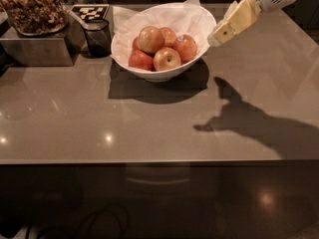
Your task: Pick apple from white bowl
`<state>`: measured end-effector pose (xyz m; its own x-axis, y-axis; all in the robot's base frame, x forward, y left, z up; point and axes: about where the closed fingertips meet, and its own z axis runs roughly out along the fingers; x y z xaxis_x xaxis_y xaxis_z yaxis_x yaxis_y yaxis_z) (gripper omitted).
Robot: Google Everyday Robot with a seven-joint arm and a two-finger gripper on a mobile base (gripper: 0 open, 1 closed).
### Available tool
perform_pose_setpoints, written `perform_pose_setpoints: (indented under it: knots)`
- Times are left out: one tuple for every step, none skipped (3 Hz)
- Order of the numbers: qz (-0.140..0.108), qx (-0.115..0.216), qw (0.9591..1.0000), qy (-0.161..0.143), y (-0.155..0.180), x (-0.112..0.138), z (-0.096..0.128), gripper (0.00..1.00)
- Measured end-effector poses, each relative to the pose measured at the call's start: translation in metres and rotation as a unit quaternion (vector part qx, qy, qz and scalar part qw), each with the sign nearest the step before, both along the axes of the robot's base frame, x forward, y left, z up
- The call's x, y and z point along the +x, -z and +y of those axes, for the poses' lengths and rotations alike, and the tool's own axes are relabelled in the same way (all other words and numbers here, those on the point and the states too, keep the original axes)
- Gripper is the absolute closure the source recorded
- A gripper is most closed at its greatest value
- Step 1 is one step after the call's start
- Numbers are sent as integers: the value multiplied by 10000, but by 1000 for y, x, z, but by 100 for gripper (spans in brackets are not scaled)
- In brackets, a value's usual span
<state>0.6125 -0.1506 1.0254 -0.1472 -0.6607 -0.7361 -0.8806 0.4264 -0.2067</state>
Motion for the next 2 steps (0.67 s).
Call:
perform_pose_setpoints:
  knots:
    - [87, 130, 9999, -61, 8, 33, 19, 0]
    - [43, 148, 9998, -104, 4, 36, 25, 19]
